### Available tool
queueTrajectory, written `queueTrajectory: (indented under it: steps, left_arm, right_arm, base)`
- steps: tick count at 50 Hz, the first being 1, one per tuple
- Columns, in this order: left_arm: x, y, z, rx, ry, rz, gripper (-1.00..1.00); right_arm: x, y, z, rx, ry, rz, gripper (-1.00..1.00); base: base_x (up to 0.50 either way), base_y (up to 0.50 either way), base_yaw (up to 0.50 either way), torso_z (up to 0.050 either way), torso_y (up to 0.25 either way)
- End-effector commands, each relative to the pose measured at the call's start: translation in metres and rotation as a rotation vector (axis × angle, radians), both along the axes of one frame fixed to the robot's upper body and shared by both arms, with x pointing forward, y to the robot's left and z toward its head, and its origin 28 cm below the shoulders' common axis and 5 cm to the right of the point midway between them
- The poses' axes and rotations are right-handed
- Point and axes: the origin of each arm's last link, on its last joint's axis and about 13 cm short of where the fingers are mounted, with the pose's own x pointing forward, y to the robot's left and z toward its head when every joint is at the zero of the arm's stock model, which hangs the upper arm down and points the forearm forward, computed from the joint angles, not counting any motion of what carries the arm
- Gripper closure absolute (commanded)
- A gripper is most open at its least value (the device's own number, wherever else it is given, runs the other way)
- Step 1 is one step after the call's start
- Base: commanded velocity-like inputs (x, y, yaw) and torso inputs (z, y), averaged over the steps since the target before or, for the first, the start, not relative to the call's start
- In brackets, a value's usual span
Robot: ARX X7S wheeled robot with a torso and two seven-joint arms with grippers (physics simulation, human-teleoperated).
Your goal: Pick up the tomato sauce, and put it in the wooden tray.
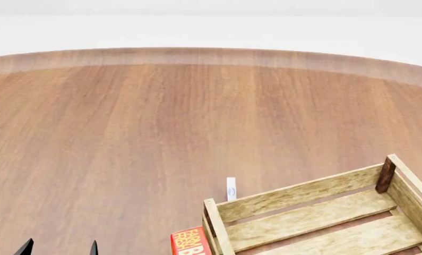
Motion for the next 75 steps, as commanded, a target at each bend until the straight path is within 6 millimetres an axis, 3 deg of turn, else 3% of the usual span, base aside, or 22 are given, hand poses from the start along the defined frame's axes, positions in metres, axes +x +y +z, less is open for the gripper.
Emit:
queueTrajectory:
  steps: [1, 46, 60, 75]
  left_arm:
    - [0.000, 0.000, 0.001, 0.001, 0.000, 0.001, -1.00]
    - [0.000, 0.000, -0.001, 0.005, 0.000, 0.000, -1.00]
    - [0.000, 0.000, 0.000, 0.004, 0.000, 0.001, -1.00]
    - [0.000, 0.000, 0.000, 0.003, 0.001, 0.001, -1.00]
  right_arm:
    - [-0.003, 0.000, 0.014, -0.034, -0.088, -0.001, 1.00]
    - [0.019, -0.007, 0.070, 0.014, -0.294, -0.059, 1.00]
    - [0.036, -0.011, 0.081, 0.038, -0.307, -0.086, 1.00]
    - [0.068, -0.019, 0.089, 0.056, -0.275, -0.138, 1.00]
  base:
    - [0.00, 0.00, 0.00, 0.000, 0.000]
    - [0.00, 0.00, 0.00, 0.000, 0.000]
    - [0.00, 0.00, 0.00, 0.000, 0.000]
    - [0.00, 0.00, 0.00, 0.000, 0.000]
